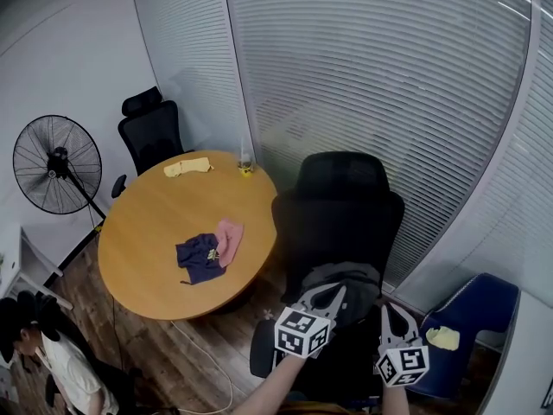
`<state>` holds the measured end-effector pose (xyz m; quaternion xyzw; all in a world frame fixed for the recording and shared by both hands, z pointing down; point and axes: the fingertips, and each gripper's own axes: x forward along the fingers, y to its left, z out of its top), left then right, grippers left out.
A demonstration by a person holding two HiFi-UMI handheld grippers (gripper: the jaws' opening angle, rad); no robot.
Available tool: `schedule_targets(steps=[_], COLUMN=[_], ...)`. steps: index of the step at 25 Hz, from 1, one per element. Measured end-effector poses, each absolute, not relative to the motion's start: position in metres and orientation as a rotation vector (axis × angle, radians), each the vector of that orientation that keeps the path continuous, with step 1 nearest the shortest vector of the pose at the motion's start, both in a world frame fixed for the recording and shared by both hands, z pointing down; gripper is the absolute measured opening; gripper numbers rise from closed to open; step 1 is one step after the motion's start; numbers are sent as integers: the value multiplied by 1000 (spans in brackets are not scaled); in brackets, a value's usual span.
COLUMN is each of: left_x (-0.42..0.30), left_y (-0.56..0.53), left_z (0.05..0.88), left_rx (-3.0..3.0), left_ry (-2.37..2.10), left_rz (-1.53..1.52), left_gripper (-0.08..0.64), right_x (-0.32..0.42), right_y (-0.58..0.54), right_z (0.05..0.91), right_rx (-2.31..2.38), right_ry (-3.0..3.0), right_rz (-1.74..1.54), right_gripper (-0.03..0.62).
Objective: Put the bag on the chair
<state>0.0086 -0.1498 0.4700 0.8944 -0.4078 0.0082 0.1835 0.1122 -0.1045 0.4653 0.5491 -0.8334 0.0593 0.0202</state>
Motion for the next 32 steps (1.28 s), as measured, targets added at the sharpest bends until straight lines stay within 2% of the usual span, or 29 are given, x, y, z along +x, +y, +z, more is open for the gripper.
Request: schedule_targets(steps=[32], left_x=[-8], left_y=[-149], left_z=[478], left_rx=[2546], left_ry=[-1225], left_rz=[25], left_gripper=[23], right_x=[110], right_y=[-108], right_z=[477], right_rx=[1690], right_ry=[-2531], right_rz=[226], right_gripper=[12])
